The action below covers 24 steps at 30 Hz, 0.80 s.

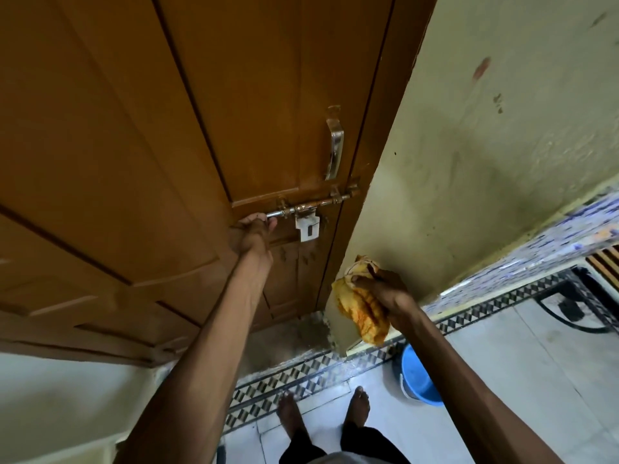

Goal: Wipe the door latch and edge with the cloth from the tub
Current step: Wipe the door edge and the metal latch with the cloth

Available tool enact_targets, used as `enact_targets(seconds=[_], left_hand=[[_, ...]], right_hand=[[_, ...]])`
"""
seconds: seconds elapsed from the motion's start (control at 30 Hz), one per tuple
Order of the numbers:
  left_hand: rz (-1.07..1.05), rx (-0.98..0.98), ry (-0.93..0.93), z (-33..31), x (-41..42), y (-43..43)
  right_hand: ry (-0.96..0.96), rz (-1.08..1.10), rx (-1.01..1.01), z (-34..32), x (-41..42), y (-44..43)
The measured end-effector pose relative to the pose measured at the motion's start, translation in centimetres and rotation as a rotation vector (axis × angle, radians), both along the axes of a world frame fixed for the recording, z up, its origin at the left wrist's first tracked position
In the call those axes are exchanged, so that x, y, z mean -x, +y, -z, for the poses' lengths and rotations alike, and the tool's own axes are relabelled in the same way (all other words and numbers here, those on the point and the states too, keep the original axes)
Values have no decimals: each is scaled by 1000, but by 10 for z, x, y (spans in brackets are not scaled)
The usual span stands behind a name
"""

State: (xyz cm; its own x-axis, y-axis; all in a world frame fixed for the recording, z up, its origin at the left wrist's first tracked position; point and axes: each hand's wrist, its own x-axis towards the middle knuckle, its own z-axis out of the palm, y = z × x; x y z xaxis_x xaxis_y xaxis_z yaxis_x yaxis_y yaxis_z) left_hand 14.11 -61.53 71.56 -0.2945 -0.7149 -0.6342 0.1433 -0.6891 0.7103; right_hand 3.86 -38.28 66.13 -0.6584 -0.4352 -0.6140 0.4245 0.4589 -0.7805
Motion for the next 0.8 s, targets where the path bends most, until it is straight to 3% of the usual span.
enact_targets(seconds=[0.13, 0.23, 0.4, 0.6, 0.7, 0.8], left_hand=[[-311, 114, 91, 3, 4, 3], [-347, 100, 88, 3, 3, 5], [-114, 27, -32, 16, -10, 31], [274, 38, -289, 62, -24, 175], [389, -28, -300, 95, -14, 270], [365, -109, -299, 124, 1, 351]], right_hand=[[-31, 117, 133, -7, -3, 1], [-200, 167, 204, -13, -10, 12], [-582, 136, 240, -3, -18, 54], [-861, 191, 370, 31, -3, 156], [-865, 119, 382, 44, 22, 221], [-770, 70, 265, 65, 47, 281]])
